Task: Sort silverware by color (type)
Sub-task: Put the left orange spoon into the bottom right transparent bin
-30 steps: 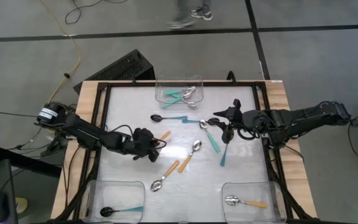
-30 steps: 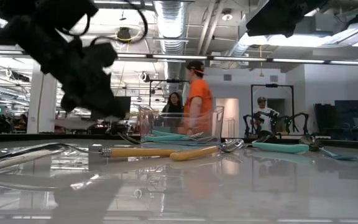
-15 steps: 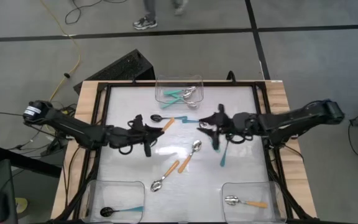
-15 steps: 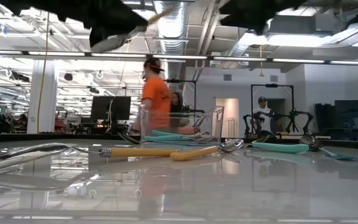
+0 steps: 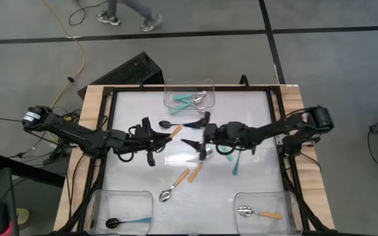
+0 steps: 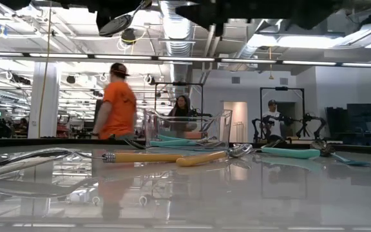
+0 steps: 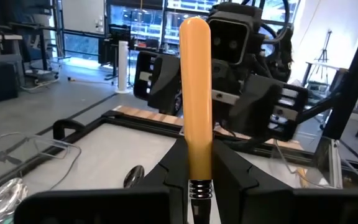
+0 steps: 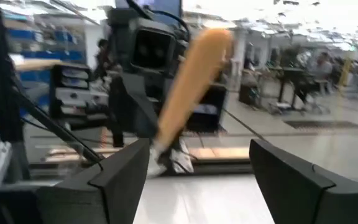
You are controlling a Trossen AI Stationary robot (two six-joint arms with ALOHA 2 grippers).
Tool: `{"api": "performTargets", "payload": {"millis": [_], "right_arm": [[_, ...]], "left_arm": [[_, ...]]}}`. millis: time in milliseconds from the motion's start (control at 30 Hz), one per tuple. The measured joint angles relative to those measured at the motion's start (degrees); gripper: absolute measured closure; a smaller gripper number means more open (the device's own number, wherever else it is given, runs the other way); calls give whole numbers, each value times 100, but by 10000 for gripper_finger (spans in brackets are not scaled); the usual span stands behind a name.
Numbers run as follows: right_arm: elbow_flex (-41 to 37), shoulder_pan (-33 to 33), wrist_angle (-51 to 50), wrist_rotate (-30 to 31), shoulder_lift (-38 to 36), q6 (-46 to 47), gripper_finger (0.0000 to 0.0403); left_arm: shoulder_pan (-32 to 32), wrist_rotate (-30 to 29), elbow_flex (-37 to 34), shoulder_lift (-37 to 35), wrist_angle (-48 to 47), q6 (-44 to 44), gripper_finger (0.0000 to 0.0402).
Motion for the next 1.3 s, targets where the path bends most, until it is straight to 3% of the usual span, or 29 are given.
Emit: {"api": "performTargets", "payload": {"millis": [333, 600, 800, 1067, 1300], "right_arm": [[1319, -107, -532, -596, 773, -364, 97], [1496, -96, -1104, -587, 730, -410, 120], [1496, -96, -1107, -589, 728, -548, 187], [1496, -76, -1137, -601, 721, -792, 350], [1496, -87, -1189, -539, 719, -879, 358]], "left_arm": [[0, -1, 0, 1, 3, 43, 369], [0, -6, 0, 2, 0, 68, 373], [0, -24, 0, 2, -44, 61, 372], [-4, -7, -4, 7, -51, 77, 376], [0, -11, -4, 4, -53, 55, 401]]}}
